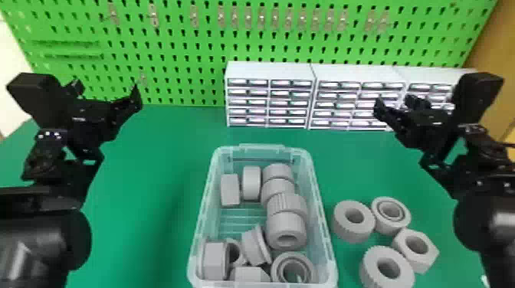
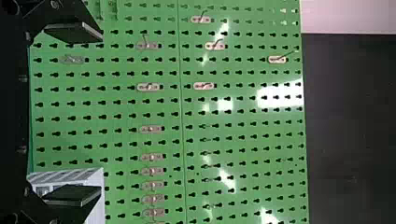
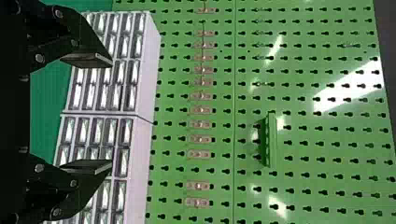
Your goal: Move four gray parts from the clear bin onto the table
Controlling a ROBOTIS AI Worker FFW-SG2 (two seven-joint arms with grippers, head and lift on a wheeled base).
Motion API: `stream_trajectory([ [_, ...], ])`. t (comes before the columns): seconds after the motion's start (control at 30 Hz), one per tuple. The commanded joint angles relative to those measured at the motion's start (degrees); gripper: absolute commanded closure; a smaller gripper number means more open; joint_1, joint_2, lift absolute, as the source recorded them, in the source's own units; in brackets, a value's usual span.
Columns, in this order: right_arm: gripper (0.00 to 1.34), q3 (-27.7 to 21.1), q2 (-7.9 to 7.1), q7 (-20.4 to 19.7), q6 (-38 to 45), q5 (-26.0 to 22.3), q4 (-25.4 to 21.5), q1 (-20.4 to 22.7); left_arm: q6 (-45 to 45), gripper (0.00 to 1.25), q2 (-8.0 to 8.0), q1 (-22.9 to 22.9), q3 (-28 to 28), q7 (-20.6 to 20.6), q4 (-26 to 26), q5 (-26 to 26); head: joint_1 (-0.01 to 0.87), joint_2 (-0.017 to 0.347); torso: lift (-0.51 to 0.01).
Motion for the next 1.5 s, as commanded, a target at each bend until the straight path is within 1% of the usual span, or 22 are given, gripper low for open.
stream_trajectory([
  [0.0, 0.5, 0.09, 0.15, 0.0, 0.27, 0.08, -0.06, -0.25, 0.02, 0.14, 0.0, 0.26, 0.17, 0.0, 0.0, 0.02, 0.678, 0.034, -0.05],
  [0.1, 0.5, 0.18, 0.15, 0.0, 0.27, 0.25, -0.06, -0.16, 0.02, 0.14, 0.0, 0.35, 0.26, 0.0, 0.0, 0.2, 0.678, 0.034, -0.05],
  [0.2, 0.5, 0.44, 0.15, 0.0, 0.18, 1.66, -0.33, -0.08, 0.02, 0.14, -0.09, 0.0, 0.26, 0.0, 0.0, 2.04, 0.678, 0.034, -0.05],
  [0.4, 0.5, 0.44, -0.02, 0.0, 0.18, 1.57, -0.42, 0.1, 0.02, 0.14, -0.09, -0.09, -0.09, 0.0, 0.0, 0.9, 0.678, 0.034, -0.05],
  [0.93, 0.5, 0.53, -0.29, -0.09, 0.35, 1.66, -0.5, 0.28, 0.64, 0.14, 0.0, 0.17, 0.09, 0.09, 0.0, 0.81, 0.678, 0.034, -0.05],
  [1.47, 0.5, 0.09, -0.02, -0.09, 0.53, 2.01, -0.77, 0.54, 1.17, 0.14, 0.09, 0.08, -0.71, 0.09, 0.0, -0.15, 0.678, 0.034, -0.05],
])
